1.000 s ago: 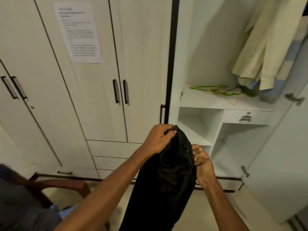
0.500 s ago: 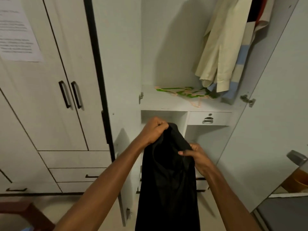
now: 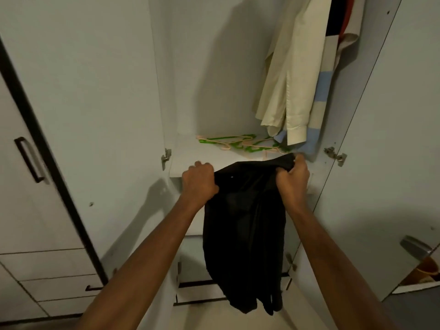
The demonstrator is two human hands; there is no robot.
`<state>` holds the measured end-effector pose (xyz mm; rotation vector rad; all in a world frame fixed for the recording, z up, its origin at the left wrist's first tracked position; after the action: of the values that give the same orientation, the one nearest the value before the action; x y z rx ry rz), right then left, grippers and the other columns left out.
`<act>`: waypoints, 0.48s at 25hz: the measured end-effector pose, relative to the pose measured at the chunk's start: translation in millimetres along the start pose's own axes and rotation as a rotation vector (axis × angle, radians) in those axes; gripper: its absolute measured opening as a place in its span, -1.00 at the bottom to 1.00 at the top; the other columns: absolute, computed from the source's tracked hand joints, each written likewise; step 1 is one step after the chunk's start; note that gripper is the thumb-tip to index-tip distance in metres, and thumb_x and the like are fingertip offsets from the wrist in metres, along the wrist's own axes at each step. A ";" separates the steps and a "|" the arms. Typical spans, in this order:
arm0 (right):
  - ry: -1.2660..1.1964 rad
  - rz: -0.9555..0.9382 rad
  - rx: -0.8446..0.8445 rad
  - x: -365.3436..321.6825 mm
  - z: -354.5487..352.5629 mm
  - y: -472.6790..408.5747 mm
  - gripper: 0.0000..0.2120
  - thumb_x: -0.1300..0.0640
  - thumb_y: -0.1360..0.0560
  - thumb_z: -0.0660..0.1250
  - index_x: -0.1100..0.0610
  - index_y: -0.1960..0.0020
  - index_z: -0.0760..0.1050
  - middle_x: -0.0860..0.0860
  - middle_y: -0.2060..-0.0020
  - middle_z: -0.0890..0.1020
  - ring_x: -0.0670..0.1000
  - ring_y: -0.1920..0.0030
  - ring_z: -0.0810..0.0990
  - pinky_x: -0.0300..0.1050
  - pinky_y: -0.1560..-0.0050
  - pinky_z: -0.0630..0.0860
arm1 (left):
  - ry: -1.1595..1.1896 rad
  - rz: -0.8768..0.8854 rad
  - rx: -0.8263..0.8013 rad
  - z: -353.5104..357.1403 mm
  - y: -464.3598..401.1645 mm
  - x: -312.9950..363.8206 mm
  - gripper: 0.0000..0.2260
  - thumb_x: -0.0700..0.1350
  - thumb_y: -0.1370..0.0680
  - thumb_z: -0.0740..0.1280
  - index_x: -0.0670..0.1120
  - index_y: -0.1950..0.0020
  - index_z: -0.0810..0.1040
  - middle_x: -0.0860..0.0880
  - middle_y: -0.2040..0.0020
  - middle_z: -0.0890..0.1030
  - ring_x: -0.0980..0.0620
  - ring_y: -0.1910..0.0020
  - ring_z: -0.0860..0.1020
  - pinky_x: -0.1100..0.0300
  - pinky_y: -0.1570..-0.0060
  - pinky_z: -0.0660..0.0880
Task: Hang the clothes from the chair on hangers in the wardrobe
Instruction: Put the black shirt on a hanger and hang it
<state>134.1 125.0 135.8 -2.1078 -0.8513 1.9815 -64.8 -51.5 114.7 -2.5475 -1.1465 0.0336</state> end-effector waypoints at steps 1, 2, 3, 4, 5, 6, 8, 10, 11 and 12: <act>-0.045 0.008 0.011 4.4 3.7 -19.5 -0.68 0.40 -0.45 0.24 0.08 -0.11 0.47 0.00 0.10 0.60 -0.06 0.11 0.58 -0.36 0.13 0.48 | 0.026 -0.070 -0.025 10.4 -14.5 -5.2 -0.82 -0.06 -0.46 0.42 -0.09 0.01 0.53 -0.10 0.00 0.59 -0.15 0.01 0.61 0.09 0.12 0.47; -0.118 0.031 -0.005 12.8 11.8 -40.8 -0.67 0.41 -0.48 0.22 0.08 -0.14 0.47 0.02 0.08 0.61 -0.04 0.08 0.60 -0.31 0.07 0.51 | 0.101 -0.106 -0.044 26.2 -30.8 -7.7 -0.86 -0.05 -0.49 0.37 -0.10 0.09 0.49 -0.11 0.07 0.61 -0.16 0.07 0.63 0.11 0.16 0.47; -0.210 0.065 -0.039 19.3 22.3 -61.0 -0.68 0.42 -0.51 0.20 0.13 -0.16 0.50 0.05 0.06 0.62 -0.03 0.06 0.62 -0.25 0.04 0.55 | 0.210 -0.124 -0.072 41.0 -46.6 -6.4 -0.83 -0.03 -0.51 0.33 -0.12 0.16 0.47 -0.10 0.15 0.62 -0.16 0.14 0.64 0.11 0.19 0.49; -0.284 0.105 -0.069 26.0 33.7 -80.9 -0.69 0.41 -0.53 0.20 0.19 -0.19 0.52 0.09 0.04 0.64 0.00 0.05 0.64 -0.18 0.03 0.59 | 0.398 -0.155 -0.112 58.9 -62.4 -4.4 -0.79 -0.01 -0.54 0.30 -0.14 0.18 0.46 -0.10 0.20 0.64 -0.16 0.21 0.66 0.09 0.20 0.54; -0.328 0.145 -0.088 33.4 44.6 -100.5 -0.69 0.41 -0.53 0.20 0.23 -0.21 0.53 0.12 0.02 0.65 0.05 0.02 0.66 -0.13 0.03 0.61 | 0.643 -0.211 -0.148 73.5 -76.1 -1.5 -0.75 0.00 -0.57 0.26 -0.16 0.16 0.48 -0.13 0.20 0.66 -0.16 0.24 0.67 0.01 0.18 0.62; -0.340 0.177 -0.093 39.8 53.8 -119.3 -0.70 0.40 -0.52 0.21 0.24 -0.20 0.54 0.13 0.02 0.65 0.11 -0.02 0.66 -0.08 0.03 0.61 | 0.883 -0.290 -0.144 85.2 -90.7 0.0 -0.72 0.02 -0.60 0.23 -0.18 0.11 0.51 -0.19 0.15 0.66 -0.18 0.21 0.68 -0.09 0.16 0.66; -0.358 0.222 -0.085 45.4 64.4 -149.0 -0.76 0.39 -0.48 0.24 0.18 -0.05 0.58 0.10 0.10 0.66 0.19 -0.02 0.65 -0.04 0.04 0.58 | 1.078 -0.404 -0.009 90.8 -119.2 -4.4 -0.66 0.09 -0.61 0.18 -0.18 0.03 0.51 -0.23 -0.01 0.64 -0.21 0.06 0.63 -0.18 0.04 0.63; -0.404 0.255 -0.092 49.7 73.9 -174.5 -0.82 0.38 -0.46 0.29 0.16 0.09 0.59 0.07 0.22 0.67 0.16 0.07 0.66 -0.05 0.09 0.59 | 0.982 -0.362 0.153 74.8 -150.7 -9.8 -0.68 0.07 -0.67 0.12 -0.17 -0.02 0.48 -0.20 -0.01 0.63 -0.18 0.02 0.58 -0.10 -0.03 0.55; -0.428 0.243 -0.103 48.8 79.5 -186.3 -0.85 0.37 -0.46 0.31 0.18 0.10 0.60 0.08 0.24 0.68 0.14 0.11 0.67 -0.07 0.11 0.61 | 0.970 -0.329 0.227 64.4 -167.0 -11.1 -0.70 0.03 -0.69 0.10 -0.17 -0.04 0.47 -0.18 0.02 0.62 -0.18 0.04 0.58 -0.08 -0.02 0.53; -0.425 0.212 -0.110 47.7 84.8 -198.1 -0.89 0.36 -0.46 0.35 0.21 0.09 0.61 0.09 0.23 0.69 0.12 0.12 0.69 -0.09 0.13 0.63 | 0.988 -0.291 0.280 53.9 -182.3 -11.7 -0.72 0.01 -0.69 0.09 -0.17 -0.05 0.45 -0.15 0.06 0.62 -0.18 0.07 0.58 -0.08 0.01 0.52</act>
<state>-8.9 288.9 173.2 -1.9280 -0.8398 2.6100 -212.9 68.0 121.1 -1.7217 -0.9581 -0.9414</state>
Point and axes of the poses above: each hand's wrist, its own y-axis away from the middle knuckle, its own z-axis out of the palm, x = y × z, the point moved 8 cm from there along -y, towards the middle knuckle
